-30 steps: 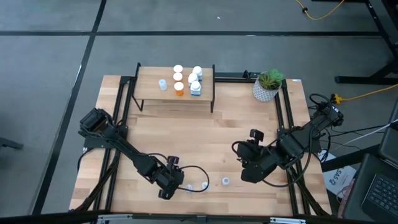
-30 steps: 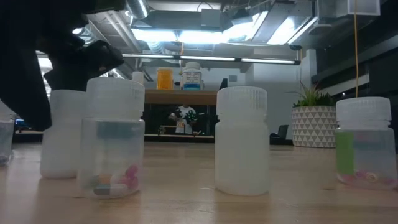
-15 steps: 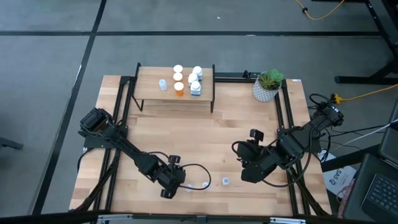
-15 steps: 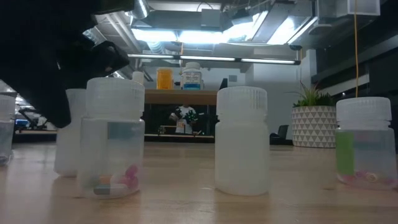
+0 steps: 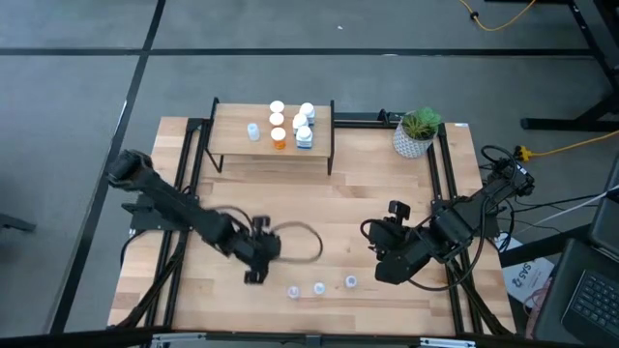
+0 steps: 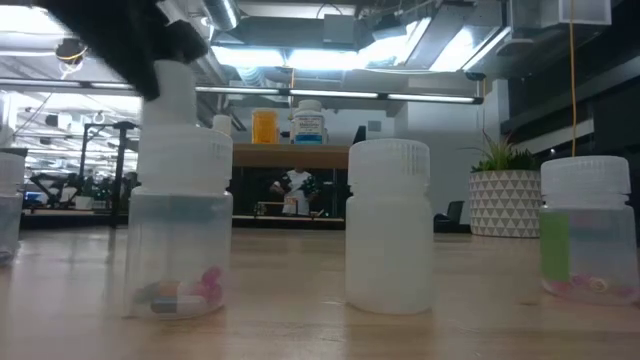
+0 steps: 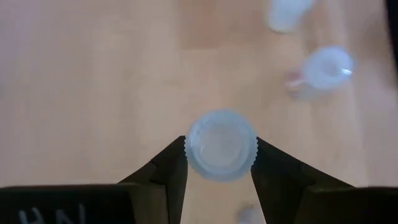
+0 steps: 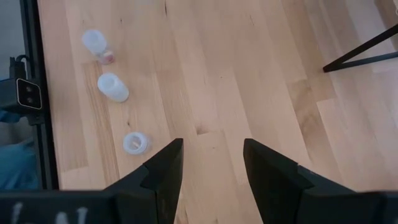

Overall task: Pick and place medicine bottles onto shelf by color
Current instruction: Put the transparent pill bottle on the shelf aligned with the transparent pill bottle

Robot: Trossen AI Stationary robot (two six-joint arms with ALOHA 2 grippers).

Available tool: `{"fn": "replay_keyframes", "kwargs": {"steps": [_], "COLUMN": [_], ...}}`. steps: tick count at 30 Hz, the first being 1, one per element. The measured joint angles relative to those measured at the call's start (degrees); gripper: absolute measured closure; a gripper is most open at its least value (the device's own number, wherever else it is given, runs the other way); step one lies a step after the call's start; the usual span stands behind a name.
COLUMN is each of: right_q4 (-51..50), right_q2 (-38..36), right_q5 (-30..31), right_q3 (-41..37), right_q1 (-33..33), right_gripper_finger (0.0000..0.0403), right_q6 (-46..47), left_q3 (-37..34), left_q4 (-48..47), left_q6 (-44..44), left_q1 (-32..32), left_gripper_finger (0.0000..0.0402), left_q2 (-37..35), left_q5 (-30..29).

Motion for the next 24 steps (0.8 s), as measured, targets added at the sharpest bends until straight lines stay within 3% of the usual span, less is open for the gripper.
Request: {"fn": "replay_keyframes", "kwargs": {"steps": [7,13,19,24], "right_q4": [0.0,-0.2,-0.1,-0.1], "right_q2": [0.0,0.0,0.0,0.0], "right_q5": [0.0,0.0,0.1,0.1], "right_q3": [0.0,0.0,0.0,0.0], "right_q1": [0.0,0.0,0.0,0.0], "right_gripper_finger": [0.0231,0.0231,0.0231,0.0231], "right_q6": [-0.1,-1.3,-3.1,-3.2], "left_q3": [0.0,0.0,0.0,0.0], "left_q4": [-14.2,-17.5,-17.0,-16.6], "left_q6": [1.9,8.7,17.3,22.4], "left_q1": [11.4,25.6,42.0,51.4], "left_gripper_finger": [0.0255,0.0256,0.0256,0.0256], "left_q2": [-14.2,-24.2,-25.2,-23.1], "left_q5": [-3.6,-6.6,-2.3,2.6]}}
